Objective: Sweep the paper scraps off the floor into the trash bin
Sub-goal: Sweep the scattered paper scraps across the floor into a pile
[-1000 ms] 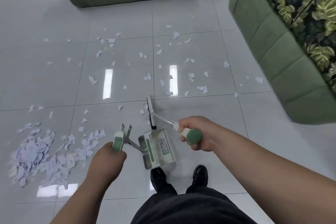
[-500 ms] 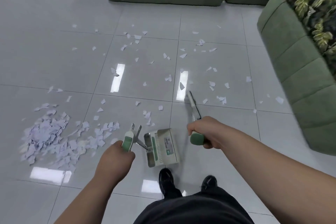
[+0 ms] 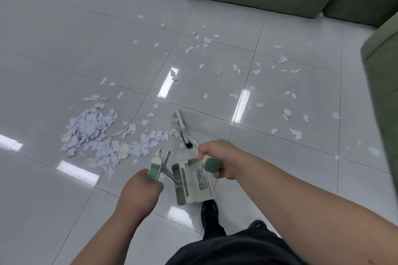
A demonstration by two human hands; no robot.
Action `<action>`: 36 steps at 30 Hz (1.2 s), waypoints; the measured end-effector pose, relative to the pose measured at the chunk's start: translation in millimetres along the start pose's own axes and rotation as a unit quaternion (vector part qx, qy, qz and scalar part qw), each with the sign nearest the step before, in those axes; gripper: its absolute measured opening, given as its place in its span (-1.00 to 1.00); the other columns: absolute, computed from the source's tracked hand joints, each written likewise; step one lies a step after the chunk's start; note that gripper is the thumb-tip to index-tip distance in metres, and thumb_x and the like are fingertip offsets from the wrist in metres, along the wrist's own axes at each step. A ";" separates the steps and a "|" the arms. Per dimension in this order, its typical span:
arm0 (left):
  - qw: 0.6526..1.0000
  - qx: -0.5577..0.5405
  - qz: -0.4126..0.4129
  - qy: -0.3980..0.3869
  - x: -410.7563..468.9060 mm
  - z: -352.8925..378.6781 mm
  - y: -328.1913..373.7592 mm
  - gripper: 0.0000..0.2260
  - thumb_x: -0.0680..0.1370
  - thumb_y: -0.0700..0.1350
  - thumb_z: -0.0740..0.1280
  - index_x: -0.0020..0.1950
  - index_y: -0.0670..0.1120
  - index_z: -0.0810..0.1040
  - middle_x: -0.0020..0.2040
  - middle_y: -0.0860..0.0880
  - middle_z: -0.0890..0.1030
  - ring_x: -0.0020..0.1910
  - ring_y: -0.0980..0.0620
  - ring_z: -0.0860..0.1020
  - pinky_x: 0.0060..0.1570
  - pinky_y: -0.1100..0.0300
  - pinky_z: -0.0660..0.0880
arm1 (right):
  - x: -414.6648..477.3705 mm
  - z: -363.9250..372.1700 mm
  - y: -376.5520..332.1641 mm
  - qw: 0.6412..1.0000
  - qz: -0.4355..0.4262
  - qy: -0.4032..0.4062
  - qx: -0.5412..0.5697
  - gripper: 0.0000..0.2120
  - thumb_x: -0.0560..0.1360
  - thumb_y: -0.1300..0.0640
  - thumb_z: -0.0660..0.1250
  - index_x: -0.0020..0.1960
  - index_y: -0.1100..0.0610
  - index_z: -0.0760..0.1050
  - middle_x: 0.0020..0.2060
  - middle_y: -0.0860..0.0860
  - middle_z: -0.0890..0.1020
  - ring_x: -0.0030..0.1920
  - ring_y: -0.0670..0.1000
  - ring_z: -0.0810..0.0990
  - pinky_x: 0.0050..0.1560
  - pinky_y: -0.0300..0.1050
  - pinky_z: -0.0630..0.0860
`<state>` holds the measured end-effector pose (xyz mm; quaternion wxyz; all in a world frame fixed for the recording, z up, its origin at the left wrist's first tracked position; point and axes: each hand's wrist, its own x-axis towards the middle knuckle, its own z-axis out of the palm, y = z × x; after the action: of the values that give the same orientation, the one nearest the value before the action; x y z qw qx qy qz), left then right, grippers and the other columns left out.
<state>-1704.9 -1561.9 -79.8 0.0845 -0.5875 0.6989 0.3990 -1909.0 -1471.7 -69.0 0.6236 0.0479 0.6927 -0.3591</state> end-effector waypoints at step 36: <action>0.952 0.172 0.231 -0.105 -37.4 269.0 361.4 -0.89 0.44 -0.25 0.24 -0.24 -0.14 0.31 -0.38 -0.05 0.39 -0.39 -0.08 0.31 -0.34 0.12 0.22 | -131.3 -554.1 167.0 0.893 0.059 0.382 0.230 -0.90 0.36 0.28 0.40 -0.19 0.20 0.49 -0.34 0.14 0.51 -0.42 0.08 0.42 -0.49 -0.27 0.34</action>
<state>-2109.4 -1360.1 -71.6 0.1629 -0.3412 0.8609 0.3404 -2254.2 -989.6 -43.9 0.3024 0.3645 0.7716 -0.4247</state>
